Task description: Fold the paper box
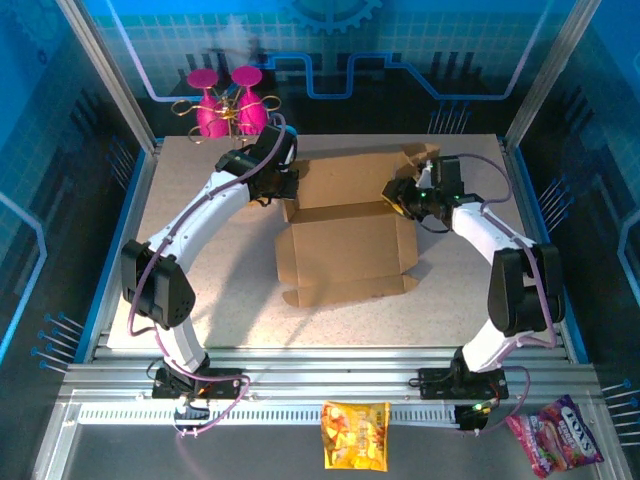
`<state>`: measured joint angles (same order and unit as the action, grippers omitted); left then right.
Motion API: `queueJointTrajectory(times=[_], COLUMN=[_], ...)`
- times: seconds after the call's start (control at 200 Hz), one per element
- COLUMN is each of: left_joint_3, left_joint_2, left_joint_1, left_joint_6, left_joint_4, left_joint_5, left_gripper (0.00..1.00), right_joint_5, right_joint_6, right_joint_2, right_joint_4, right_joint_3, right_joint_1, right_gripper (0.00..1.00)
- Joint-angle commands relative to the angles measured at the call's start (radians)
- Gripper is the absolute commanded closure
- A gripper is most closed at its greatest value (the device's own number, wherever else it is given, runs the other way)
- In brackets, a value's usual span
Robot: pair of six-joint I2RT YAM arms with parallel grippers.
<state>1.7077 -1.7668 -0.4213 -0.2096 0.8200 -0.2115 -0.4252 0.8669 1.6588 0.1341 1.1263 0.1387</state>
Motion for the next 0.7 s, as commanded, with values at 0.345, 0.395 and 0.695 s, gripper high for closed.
queueJointTrajectory(times=[0.345,0.395,0.695], left_joint_3=[0.027,0.029,0.060], left_joint_2=[-0.002,-0.002,-0.008], left_joint_1=[0.025,0.031,0.069], left_joint_6=[-0.024,-0.017,0.036], left_joint_4=[-0.001,0.001,0.015], left_joint_5=[0.056,0.062,0.151], left_gripper=[1.00,1.00,1.00], right_joint_5=[0.006,-0.006,0.034], right_joint_6=[-0.072,-0.099,-0.236], right_joint_2=[-0.036,-0.077,-0.316], right_joint_4=[0.019,0.015,0.044], right_joint_3=[0.030,0.047,0.032], right_joint_1=[0.042,0.032,-0.222], right_gripper=[0.56,0.55,0.51])
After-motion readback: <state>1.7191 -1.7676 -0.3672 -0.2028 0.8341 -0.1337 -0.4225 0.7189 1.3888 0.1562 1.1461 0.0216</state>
